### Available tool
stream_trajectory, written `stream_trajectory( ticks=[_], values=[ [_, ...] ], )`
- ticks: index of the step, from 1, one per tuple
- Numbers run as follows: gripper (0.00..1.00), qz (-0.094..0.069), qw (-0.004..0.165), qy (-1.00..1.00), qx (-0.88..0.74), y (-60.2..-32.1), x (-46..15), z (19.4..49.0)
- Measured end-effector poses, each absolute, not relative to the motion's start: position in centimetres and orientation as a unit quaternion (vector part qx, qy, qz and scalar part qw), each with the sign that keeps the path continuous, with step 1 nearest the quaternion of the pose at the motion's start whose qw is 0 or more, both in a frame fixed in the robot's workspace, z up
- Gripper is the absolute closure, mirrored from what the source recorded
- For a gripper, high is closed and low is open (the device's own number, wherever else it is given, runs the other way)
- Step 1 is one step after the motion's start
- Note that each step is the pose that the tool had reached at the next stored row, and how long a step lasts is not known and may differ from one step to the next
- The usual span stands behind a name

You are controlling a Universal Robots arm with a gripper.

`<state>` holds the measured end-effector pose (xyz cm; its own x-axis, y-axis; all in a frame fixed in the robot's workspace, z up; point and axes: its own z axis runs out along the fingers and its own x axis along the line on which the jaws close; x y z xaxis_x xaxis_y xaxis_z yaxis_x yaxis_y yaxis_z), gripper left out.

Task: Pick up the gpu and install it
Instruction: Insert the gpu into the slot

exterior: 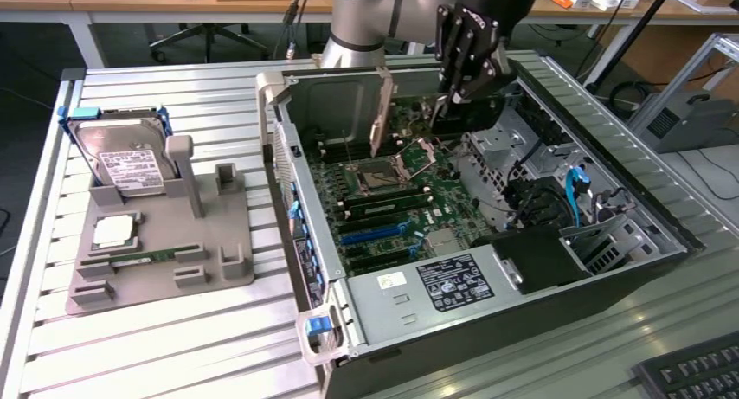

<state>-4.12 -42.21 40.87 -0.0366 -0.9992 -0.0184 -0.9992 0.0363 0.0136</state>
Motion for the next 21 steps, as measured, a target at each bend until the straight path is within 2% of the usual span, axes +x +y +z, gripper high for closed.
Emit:
stream_trajectory(
  ticks=[21],
  values=[
    [0.73,0.011,0.002,0.720,-0.694,-42.87,-4.12,40.79]
  ],
)
